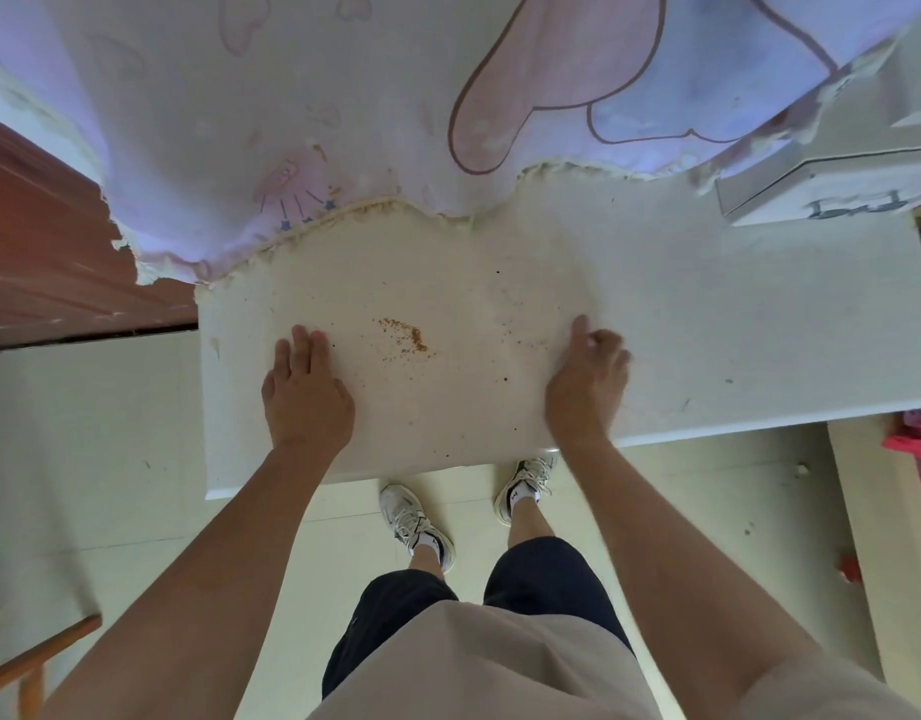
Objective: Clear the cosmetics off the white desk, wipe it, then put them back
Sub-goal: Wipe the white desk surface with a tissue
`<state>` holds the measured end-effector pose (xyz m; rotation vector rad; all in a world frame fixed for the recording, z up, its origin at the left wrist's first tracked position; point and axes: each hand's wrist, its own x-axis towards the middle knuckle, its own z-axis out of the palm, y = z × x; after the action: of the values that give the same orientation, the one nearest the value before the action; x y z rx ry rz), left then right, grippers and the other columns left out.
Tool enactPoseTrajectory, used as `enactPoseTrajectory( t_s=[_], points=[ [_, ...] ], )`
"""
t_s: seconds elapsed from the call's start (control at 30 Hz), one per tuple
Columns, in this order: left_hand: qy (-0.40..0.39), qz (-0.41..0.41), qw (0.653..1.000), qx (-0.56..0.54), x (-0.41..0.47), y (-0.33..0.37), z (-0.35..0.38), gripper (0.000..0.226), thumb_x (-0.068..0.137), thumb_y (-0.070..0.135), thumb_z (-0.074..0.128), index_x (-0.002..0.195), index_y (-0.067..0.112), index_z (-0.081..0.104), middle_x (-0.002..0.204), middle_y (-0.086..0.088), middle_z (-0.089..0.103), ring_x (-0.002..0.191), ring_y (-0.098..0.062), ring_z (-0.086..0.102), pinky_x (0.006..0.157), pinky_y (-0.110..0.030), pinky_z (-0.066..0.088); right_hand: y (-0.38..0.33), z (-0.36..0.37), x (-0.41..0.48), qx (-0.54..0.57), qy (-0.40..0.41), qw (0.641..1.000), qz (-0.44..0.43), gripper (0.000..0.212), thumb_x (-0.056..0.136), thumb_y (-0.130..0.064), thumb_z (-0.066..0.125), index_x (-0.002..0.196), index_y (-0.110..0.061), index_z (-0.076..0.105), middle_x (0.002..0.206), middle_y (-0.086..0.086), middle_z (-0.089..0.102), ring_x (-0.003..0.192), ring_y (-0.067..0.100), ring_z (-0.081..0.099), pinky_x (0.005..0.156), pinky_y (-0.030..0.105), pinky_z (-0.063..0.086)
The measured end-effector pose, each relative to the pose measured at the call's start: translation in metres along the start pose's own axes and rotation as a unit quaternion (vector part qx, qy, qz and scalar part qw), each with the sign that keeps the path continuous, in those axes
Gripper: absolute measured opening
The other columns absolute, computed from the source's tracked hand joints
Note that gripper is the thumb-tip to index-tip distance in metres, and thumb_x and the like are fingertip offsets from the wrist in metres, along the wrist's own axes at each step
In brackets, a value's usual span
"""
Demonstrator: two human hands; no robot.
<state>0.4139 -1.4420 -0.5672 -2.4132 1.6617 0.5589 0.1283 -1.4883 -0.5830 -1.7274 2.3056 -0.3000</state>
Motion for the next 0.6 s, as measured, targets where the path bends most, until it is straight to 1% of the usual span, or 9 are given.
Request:
enactPoseTrajectory(
  t_s=[0.07, 0.17, 0.23, 0.3, 0.37, 0.47, 0.5, 0.57, 0.6],
  points=[
    [-0.001, 0.000, 1.000, -0.003, 0.000, 0.000, -0.002, 0.064, 0.096, 0.018, 0.042, 0.155, 0.010, 0.017, 0.163, -0.010, 0.009, 0.149, -0.032, 0.010, 0.118, -0.047, 0.022, -0.041, 0.010, -0.022, 0.003, -0.028, 0.997, -0.070, 0.062, 0.073, 0.011, 0.051, 0.132, -0.004, 0.050, 0.114, 0.021, 0.053, 0.091, 0.036, 0.051, 0.075, 0.040, 0.043],
    [-0.006, 0.004, 1.000, 0.002, 0.000, -0.001, -0.003, 0.065, 0.096, 0.018, 0.042, 0.155, 0.010, 0.016, 0.163, -0.010, 0.009, 0.149, -0.032, 0.011, 0.118, -0.047, 0.024, -0.088, 0.021, -0.035, 0.052, -0.094, 0.981, -0.164, 0.061, 0.074, 0.011, 0.049, 0.133, -0.006, 0.052, 0.115, 0.018, 0.052, 0.094, 0.035, 0.050, 0.081, 0.041, 0.045],
    [-0.009, 0.005, 1.000, 0.001, 0.000, -0.002, -0.004, 0.065, 0.096, 0.018, 0.042, 0.155, 0.009, 0.016, 0.163, -0.010, 0.010, 0.149, -0.032, 0.011, 0.117, -0.047, 0.025, -0.099, 0.021, -0.026, 0.100, -0.136, 0.959, -0.226, 0.057, 0.077, 0.010, 0.048, 0.130, -0.011, 0.059, 0.114, 0.015, 0.053, 0.096, 0.036, 0.053, 0.084, 0.041, 0.045],
    [-0.011, 0.011, 1.000, 0.006, 0.000, -0.003, -0.003, 0.065, 0.096, 0.019, 0.042, 0.155, 0.009, 0.016, 0.163, -0.010, 0.010, 0.149, -0.032, 0.012, 0.117, -0.047, 0.026, -0.092, 0.015, -0.007, 0.136, -0.120, 0.955, -0.235, 0.056, 0.078, 0.010, 0.050, 0.128, -0.012, 0.063, 0.115, 0.016, 0.056, 0.098, 0.037, 0.055, 0.088, 0.041, 0.046],
    [-0.012, 0.014, 1.000, 0.008, 0.001, -0.004, -0.003, 0.065, 0.096, 0.020, 0.042, 0.155, 0.009, 0.015, 0.163, -0.011, 0.010, 0.149, -0.033, 0.012, 0.116, -0.048, 0.027, -0.069, 0.005, 0.016, 0.161, -0.055, 0.970, -0.172, 0.054, 0.081, 0.008, 0.050, 0.128, -0.014, 0.064, 0.118, 0.016, 0.056, 0.102, 0.036, 0.055, 0.089, 0.040, 0.046],
    [-0.009, 0.015, 1.000, 0.004, 0.001, -0.005, -0.002, 0.064, 0.097, 0.020, 0.041, 0.155, 0.010, 0.016, 0.163, -0.010, 0.010, 0.149, -0.032, 0.011, 0.116, -0.047, 0.026, -0.012, -0.008, 0.048, 0.149, 0.001, 0.989, 0.011, 0.041, 0.095, -0.009, 0.044, 0.133, -0.018, 0.058, 0.127, 0.013, 0.050, 0.112, 0.031, 0.050, 0.088, 0.030, 0.040],
    [-0.008, 0.014, 1.000, 0.003, 0.001, -0.005, -0.002, 0.064, 0.097, 0.020, 0.040, 0.155, 0.010, 0.016, 0.163, -0.010, 0.010, 0.149, -0.032, 0.011, 0.117, -0.047, 0.026, 0.002, -0.009, 0.053, 0.132, 0.011, 0.989, 0.065, 0.040, 0.097, -0.012, 0.043, 0.135, -0.018, 0.055, 0.129, 0.014, 0.049, 0.114, 0.032, 0.048, 0.087, 0.030, 0.038],
    [-0.008, 0.010, 1.000, 0.001, 0.001, -0.006, -0.003, 0.064, 0.097, 0.021, 0.040, 0.155, 0.012, 0.015, 0.164, -0.008, 0.008, 0.150, -0.030, 0.010, 0.117, -0.046, 0.024, 0.010, -0.002, 0.046, 0.080, 0.039, 0.990, 0.107, 0.042, 0.096, -0.008, 0.046, 0.137, -0.016, 0.054, 0.128, 0.018, 0.048, 0.111, 0.037, 0.048, 0.089, 0.040, 0.037],
    [-0.009, 0.010, 1.000, 0.004, 0.001, -0.006, -0.003, 0.064, 0.097, 0.021, 0.040, 0.155, 0.012, 0.014, 0.164, -0.008, 0.007, 0.150, -0.030, 0.009, 0.117, -0.046, 0.024, 0.003, 0.005, 0.037, 0.062, 0.053, 0.992, 0.092, 0.043, 0.095, -0.006, 0.047, 0.136, -0.015, 0.055, 0.125, 0.018, 0.049, 0.108, 0.038, 0.049, 0.087, 0.043, 0.038]
  ],
)
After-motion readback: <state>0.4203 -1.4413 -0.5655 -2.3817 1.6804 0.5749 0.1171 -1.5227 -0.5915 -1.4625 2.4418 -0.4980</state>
